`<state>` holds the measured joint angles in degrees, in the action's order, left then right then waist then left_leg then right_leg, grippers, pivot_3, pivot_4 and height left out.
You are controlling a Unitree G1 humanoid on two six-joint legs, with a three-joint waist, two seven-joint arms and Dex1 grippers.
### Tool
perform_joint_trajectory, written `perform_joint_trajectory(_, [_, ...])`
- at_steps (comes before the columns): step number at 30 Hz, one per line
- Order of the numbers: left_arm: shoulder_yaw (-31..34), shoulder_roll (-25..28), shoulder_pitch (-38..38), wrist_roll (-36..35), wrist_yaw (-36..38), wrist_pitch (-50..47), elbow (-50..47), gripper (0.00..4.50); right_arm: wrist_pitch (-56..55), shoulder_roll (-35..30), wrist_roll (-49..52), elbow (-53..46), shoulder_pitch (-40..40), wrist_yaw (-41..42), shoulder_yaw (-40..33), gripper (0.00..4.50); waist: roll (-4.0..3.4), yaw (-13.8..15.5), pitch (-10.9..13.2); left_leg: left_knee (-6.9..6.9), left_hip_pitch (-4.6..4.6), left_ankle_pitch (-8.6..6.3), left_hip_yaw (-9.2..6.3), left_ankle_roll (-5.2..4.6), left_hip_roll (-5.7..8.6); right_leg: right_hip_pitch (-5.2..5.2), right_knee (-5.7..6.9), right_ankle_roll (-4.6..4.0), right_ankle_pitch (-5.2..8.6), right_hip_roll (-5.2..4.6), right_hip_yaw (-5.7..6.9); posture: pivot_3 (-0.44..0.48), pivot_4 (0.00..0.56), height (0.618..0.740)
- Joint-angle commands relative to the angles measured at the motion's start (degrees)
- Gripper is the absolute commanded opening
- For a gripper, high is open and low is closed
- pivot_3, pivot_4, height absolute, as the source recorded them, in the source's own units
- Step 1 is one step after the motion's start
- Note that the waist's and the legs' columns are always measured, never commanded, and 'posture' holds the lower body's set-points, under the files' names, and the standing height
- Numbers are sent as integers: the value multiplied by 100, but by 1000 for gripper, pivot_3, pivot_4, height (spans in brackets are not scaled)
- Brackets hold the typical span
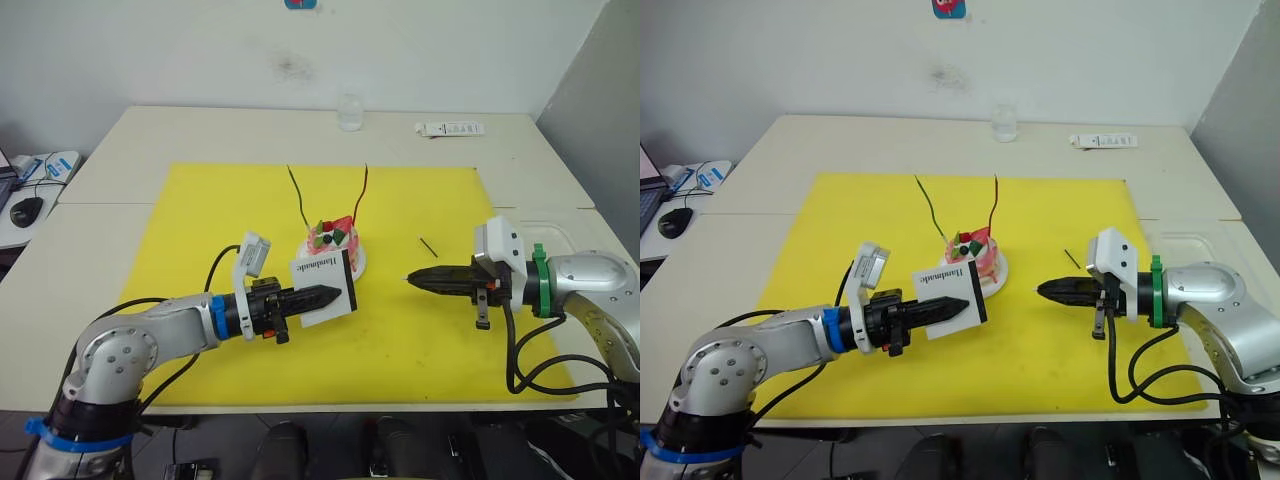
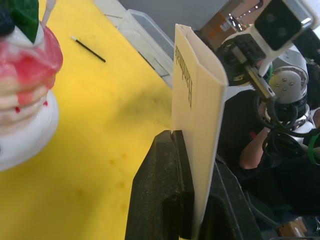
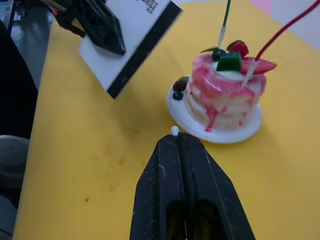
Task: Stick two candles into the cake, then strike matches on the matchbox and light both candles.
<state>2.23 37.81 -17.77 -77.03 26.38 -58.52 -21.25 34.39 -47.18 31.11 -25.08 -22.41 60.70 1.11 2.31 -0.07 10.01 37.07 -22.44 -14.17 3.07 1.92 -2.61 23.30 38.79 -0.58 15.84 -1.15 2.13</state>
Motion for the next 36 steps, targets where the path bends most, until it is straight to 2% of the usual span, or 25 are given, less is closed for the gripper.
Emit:
perform_joint_trajectory(1, [-75,-82,-144,110,182,-70,2,0,-39,4,51,-129,-91,-21,-27,46,0,1,0,-1,-2,0,-1,0,0,0,-2,0,0,0,1,0,150,740])
perform_joint_trajectory(12, [-99,-386,-491,321,298,-313,253,0,-373,169,-96,-73,-184,16,58,46,0,-3,0,0,0,0,-2,0,-2,1,5,0,0,-1,2,0,150,740])
perform_joint_trajectory(26, [-23,-685,-620,251,174,-630,360,0,-822,624,-826,181,-930,-288,622,46,0,-6,0,0,2,1,-5,1,-3,1,9,0,0,0,4,0,150,740])
perform_joint_trajectory(36, [90,-757,-649,201,116,-698,416,0,-802,673,-837,150,-910,-212,596,46,0,-5,0,1,2,1,-5,1,-2,0,9,-1,0,-2,4,0,150,740])
